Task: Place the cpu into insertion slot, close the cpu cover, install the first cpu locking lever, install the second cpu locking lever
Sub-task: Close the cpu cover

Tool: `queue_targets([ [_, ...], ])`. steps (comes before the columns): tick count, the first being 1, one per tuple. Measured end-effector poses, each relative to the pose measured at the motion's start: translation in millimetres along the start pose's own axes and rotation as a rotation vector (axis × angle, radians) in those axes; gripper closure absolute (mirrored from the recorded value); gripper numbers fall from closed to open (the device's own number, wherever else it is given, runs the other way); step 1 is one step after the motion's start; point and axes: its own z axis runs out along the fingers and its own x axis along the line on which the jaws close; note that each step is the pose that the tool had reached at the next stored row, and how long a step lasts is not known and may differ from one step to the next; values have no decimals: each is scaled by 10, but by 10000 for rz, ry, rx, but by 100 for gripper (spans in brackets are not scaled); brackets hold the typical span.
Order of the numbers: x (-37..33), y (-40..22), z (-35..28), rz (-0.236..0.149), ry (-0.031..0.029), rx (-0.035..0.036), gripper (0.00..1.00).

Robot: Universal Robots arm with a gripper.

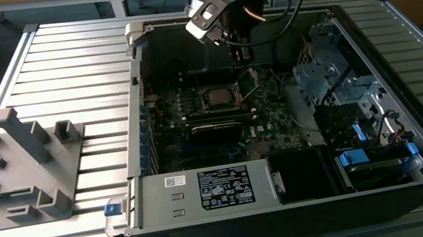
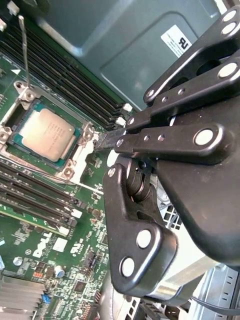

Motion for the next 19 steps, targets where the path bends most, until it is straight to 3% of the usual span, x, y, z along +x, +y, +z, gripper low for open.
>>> queue_targets([
  [11, 2, 176, 6, -2, -1, 0, 89],
  [18, 4, 332, 13, 0, 1, -1, 89],
  [19, 4, 382, 14, -2, 1, -1, 89],
])
